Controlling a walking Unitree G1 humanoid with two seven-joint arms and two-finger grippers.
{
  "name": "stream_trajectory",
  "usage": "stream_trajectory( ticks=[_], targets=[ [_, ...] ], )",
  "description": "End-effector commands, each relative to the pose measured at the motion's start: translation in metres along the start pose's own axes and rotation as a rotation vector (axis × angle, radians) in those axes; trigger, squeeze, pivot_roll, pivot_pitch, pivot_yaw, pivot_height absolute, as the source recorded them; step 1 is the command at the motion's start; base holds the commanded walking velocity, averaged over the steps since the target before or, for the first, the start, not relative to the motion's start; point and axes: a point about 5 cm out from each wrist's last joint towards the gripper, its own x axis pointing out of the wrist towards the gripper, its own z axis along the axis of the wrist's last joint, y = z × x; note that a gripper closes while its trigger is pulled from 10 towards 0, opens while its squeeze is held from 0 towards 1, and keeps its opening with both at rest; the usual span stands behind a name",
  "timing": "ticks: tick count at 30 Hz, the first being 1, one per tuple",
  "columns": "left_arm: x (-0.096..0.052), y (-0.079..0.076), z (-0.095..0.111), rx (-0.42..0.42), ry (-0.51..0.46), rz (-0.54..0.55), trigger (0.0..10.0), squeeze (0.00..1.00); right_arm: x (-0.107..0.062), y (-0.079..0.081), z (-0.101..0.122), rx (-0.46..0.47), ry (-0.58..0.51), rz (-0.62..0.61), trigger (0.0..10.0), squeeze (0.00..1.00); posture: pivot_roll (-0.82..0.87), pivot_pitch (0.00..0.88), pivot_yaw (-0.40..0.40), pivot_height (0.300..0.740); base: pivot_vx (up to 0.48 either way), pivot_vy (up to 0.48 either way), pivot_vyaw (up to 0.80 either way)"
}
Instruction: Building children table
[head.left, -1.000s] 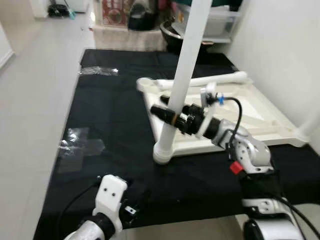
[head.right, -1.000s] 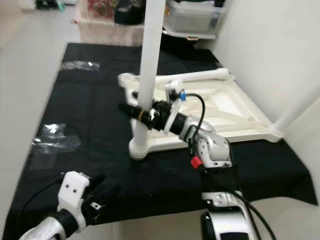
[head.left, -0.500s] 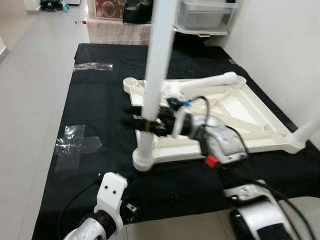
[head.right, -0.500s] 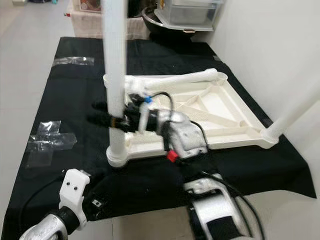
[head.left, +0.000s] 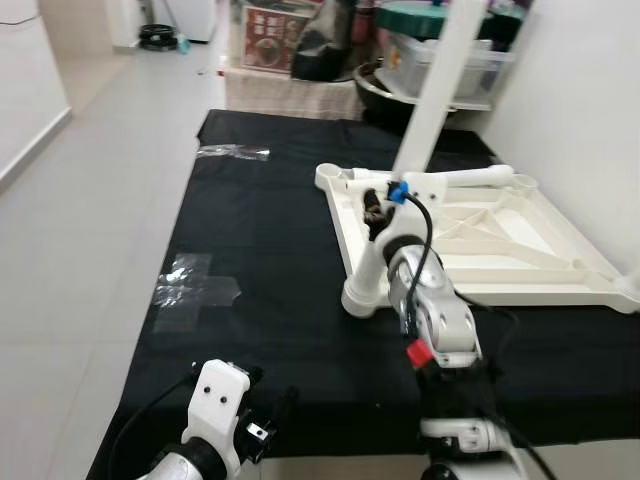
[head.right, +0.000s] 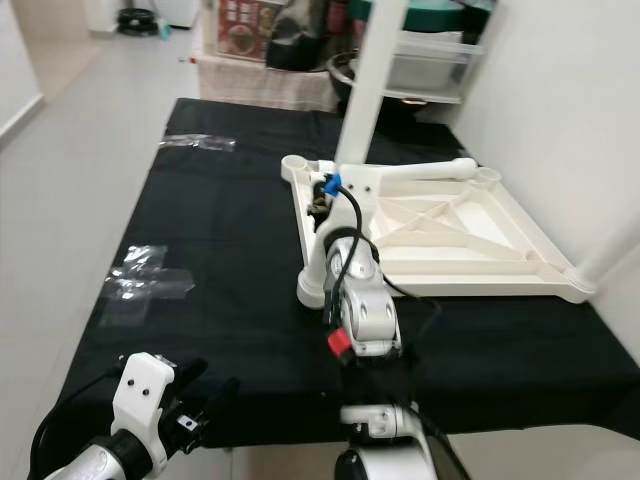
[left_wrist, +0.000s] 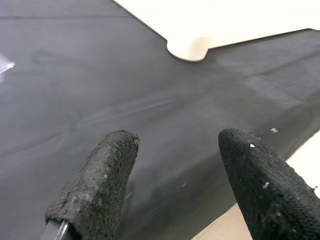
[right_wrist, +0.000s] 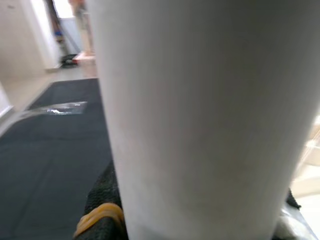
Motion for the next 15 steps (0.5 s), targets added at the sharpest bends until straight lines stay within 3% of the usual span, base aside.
stream_trajectory(
  ticks=[1,4,5,6,8,9,11,12,13,14,15],
  targets=[
    [-0.001,-0.003,-0.002,-0.009,0.006,-0.016,10.0,0.00,-0.005,-0.012,-0.015,0.033,0.067,-0.151,0.0,0.00,0.13,0.071,-0.144,0.740,0.000,0.000,0.00],
    [-0.001,-0.003,-0.002,-0.010,0.006,-0.016,10.0,0.00,-0.004,-0.002,-0.015,0.084,0.057,-0.122,0.0,0.00,0.13,0.074,-0.143,0.740,0.000,0.000,0.00],
    [-0.001,-0.003,-0.002,-0.010,0.006,-0.017,10.0,0.00,-0.003,0.010,-0.012,0.137,0.035,-0.049,10.0,0.00,0.12,0.075,-0.141,0.740,0.000,0.000,0.00],
    [-0.001,-0.003,-0.002,-0.010,0.006,-0.017,10.0,0.00,-0.001,0.020,-0.007,0.173,-0.002,0.043,10.0,0.00,0.13,0.073,-0.143,0.740,0.000,0.000,0.00],
    [-0.001,-0.003,-0.001,-0.010,0.006,-0.018,10.0,0.00,-0.001,0.027,-0.003,0.191,-0.026,0.084,10.0,0.00,0.13,0.073,-0.143,0.740,0.000,0.000,0.00],
    [-0.001,-0.003,-0.001,-0.010,0.006,-0.018,10.0,0.00,-0.001,0.030,-0.002,0.195,-0.037,0.098,10.0,1.00,0.13,0.073,-0.143,0.740,0.000,0.000,0.00],
    [-0.001,-0.003,-0.001,-0.011,0.006,-0.018,10.0,0.00,0.000,0.032,0.000,0.212,-0.054,0.154,10.0,1.00,0.12,0.074,-0.143,0.740,0.000,0.000,0.00],
    [-0.001,-0.003,-0.001,-0.013,0.005,-0.017,10.0,0.00,0.003,0.032,-0.001,0.215,-0.052,0.229,10.0,0.08,0.12,0.075,-0.142,0.740,0.000,0.000,0.00],
    [-0.001,-0.003,-0.001,-0.013,0.005,-0.017,10.0,0.00,0.003,0.032,-0.001,0.215,-0.052,0.229,10.0,0.08,0.12,0.075,-0.142,0.740,0.000,0.000,0.00],
    [-0.001,-0.003,-0.001,-0.014,0.005,-0.017,10.0,0.00,0.005,0.031,-0.002,0.238,-0.047,0.309,10.0,0.00,0.12,0.075,-0.142,0.740,0.000,0.000,0.00],
    [-0.001,-0.003,-0.002,-0.014,0.004,-0.017,10.0,0.00,0.008,0.029,-0.002,0.262,-0.037,0.432,10.0,0.00,0.12,0.076,-0.142,0.740,0.000,0.000,0.00]
  ],
)
